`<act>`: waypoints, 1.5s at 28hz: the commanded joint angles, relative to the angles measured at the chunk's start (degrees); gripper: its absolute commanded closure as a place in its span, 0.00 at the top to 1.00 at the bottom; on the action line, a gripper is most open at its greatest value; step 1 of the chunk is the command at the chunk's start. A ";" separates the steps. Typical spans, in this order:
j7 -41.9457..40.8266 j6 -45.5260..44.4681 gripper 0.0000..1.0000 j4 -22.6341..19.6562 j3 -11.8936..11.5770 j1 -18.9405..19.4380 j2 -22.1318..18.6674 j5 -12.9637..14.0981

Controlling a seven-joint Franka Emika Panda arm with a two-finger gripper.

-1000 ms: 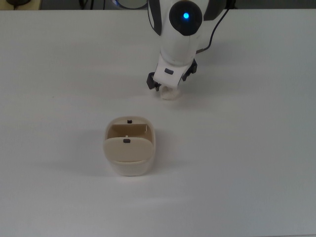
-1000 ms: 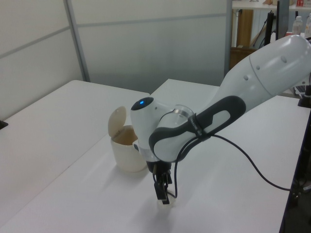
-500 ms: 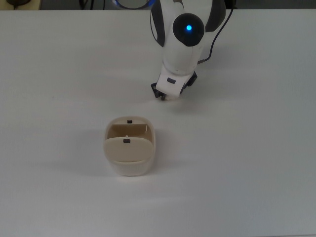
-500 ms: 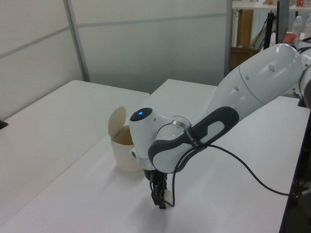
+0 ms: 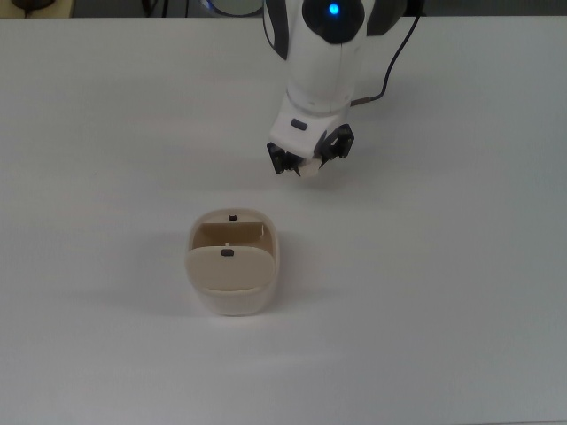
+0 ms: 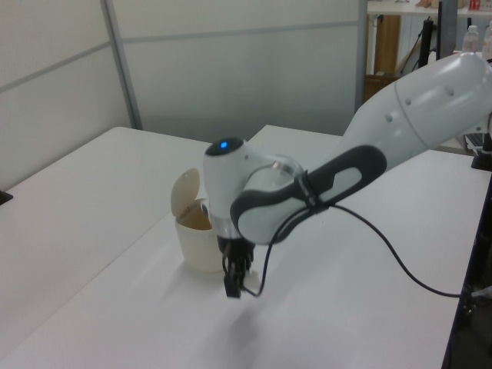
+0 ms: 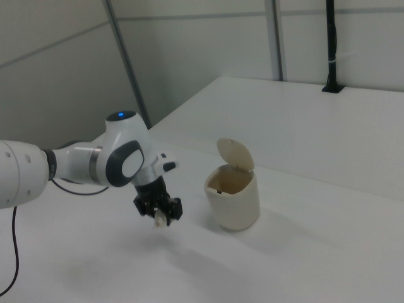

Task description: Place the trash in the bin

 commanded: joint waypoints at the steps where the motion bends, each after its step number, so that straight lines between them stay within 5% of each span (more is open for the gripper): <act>1: 3.75 0.39 0.27 3.04 -3.09 0.18 -2.60 -1.26; 10: 4.89 2.84 0.27 10.60 -8.89 -0.17 -2.42 -0.20; 20: 16.66 19.71 0.27 10.60 -9.16 -0.87 1.18 -0.90; 26: 19.13 24.03 0.37 10.60 -9.25 -0.87 2.06 -1.08; 30: 18.78 24.12 0.51 10.60 -9.25 -1.22 2.24 -2.92; 32: 19.04 24.03 0.67 10.52 -9.25 -1.58 2.32 -5.21; 38: 18.95 23.59 0.97 10.43 -9.25 -1.58 1.97 -5.65; 42: 18.78 23.41 1.00 10.43 -9.25 -1.66 1.71 -5.65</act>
